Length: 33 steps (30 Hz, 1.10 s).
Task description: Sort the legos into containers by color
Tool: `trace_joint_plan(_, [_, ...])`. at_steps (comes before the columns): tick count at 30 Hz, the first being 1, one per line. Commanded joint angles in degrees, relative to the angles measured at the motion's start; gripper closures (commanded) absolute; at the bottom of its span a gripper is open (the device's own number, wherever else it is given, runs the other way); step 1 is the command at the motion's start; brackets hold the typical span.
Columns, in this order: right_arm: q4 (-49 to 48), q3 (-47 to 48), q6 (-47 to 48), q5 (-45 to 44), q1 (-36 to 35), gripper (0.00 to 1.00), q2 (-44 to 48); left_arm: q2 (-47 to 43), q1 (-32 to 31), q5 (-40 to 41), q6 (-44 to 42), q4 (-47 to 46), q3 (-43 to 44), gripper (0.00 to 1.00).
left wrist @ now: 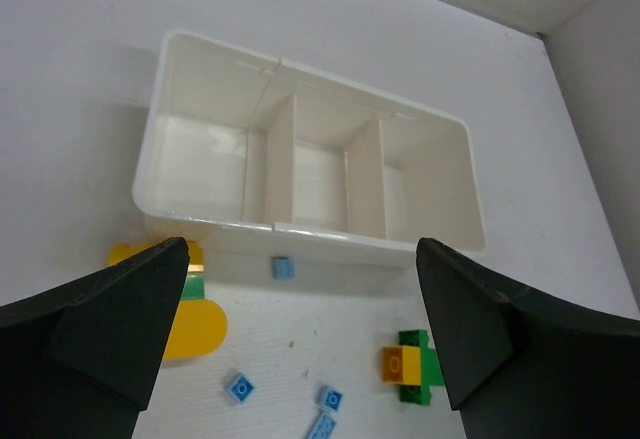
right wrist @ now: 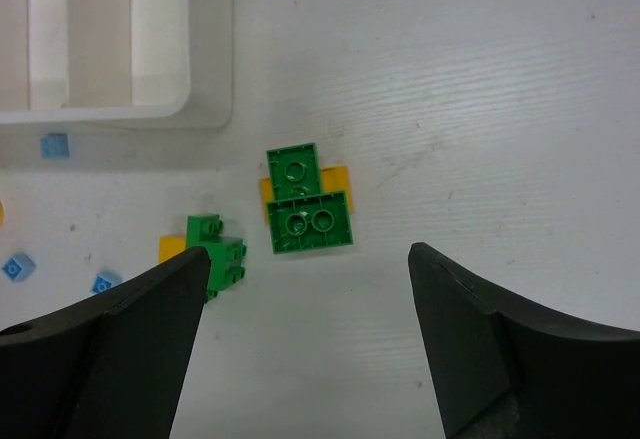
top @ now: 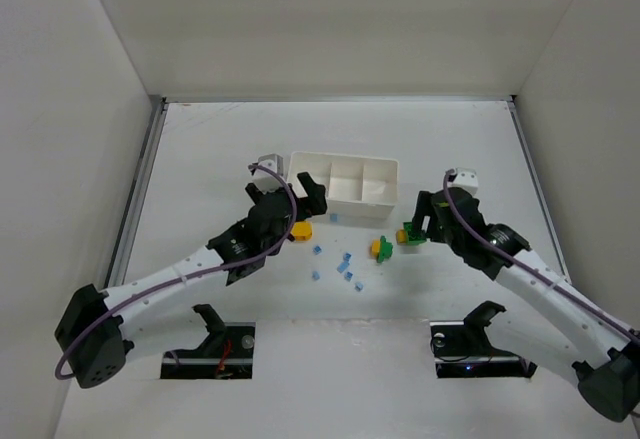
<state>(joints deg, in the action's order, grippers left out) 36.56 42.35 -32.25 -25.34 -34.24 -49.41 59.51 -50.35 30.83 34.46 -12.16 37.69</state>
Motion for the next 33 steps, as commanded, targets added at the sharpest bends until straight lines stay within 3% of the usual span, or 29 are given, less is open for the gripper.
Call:
trace_joint_plan(1, [-5.79, 0.1, -0.36, 2.84, -1.22, 0.13, -4.63, 1.13, -1.11, 8.27, -7.55, 1.26, 2.82, 0.0])
trace_joint_plan(5, [-9.83, 0.28, 0.52, 3.55, -1.31, 0.12, -10.96, 2.02, -3.48, 10.13, -11.86, 1.88, 2.65, 0.0])
trace_joint_plan(10, [-15.19, -0.86, 1.05, 3.9, -0.17, 0.19, -17.82, 2.63, -5.94, 7.59, -9.77, 0.48, 2.21, 0.0])
trace_joint_plan(11, [-15.55, -0.86, 1.05, 3.9, 0.09, 0.21, -18.87, 3.33, -5.94, 6.45, -9.06, 0.04, 2.47, 0.08])
trace_joint_plan(13, [-15.64, -0.86, 1.05, 3.11, 0.79, 0.23, -20.46, 5.17, -5.77, 4.86, -7.66, 0.38, 3.61, 0.41])
trace_joint_plan(15, [-15.73, -1.13, 0.96, 3.02, 1.41, 0.24, -21.34, 7.63, -5.33, 3.37, -5.55, 1.35, 4.93, 0.64])
trace_joint_plan(17, [-15.81, -1.13, 0.61, 3.46, 2.03, 0.26, -22.39, 10.01, -5.15, 1.52, -4.4, 2.84, 6.6, 0.71])
trace_joint_plan(18, [-15.47, -1.04, 0.44, 3.37, 2.12, 0.27, -22.92, 10.8, -5.15, 0.64, -4.05, 3.63, 7.21, 0.7])
trace_joint_plan(23, [-15.64, -0.69, 0.87, 2.76, 2.38, 0.27, -25.21, 12.04, -5.95, -0.59, -3.78, 1.54, 6.26, 0.49])
trace_joint_plan(33, [-12.92, -1.74, -0.35, -4.27, 0.1, 0.18, -17.4, 11.86, -5.33, -2.79, -3.26, -5.85, 2.3, 0.4])
